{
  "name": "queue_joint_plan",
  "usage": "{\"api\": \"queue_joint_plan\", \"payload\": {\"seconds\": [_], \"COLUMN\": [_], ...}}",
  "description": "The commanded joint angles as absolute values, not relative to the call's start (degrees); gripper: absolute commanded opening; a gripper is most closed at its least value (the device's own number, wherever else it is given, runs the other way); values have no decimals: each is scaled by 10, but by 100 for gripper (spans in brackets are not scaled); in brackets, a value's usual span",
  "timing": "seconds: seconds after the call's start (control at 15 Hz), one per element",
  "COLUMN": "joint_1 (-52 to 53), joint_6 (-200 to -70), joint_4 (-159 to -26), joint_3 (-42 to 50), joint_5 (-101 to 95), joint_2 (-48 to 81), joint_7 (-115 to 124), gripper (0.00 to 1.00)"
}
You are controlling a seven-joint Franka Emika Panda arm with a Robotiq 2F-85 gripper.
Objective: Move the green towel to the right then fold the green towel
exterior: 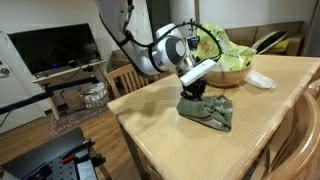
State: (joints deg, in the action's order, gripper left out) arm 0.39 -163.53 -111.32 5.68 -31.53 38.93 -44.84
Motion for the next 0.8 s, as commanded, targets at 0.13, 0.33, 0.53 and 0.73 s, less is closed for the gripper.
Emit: {"api": "queue_joint_plan", "payload": {"seconds": [0.13, 0.33, 0.53, 0.73], "joint_1": [-1, -1, -8, -4], "joint_6": [-1633, -1633, -1645, -1653], "joint_4": [-1112, -1112, -1102, -1095], "joint_3": [52, 52, 44, 44], "joint_5": [-321, -321, -313, -312], "joint_2": [389, 389, 396, 398], "joint_7": [-446, -446, -445, -434], "gripper": [3, 3, 1, 1]}}
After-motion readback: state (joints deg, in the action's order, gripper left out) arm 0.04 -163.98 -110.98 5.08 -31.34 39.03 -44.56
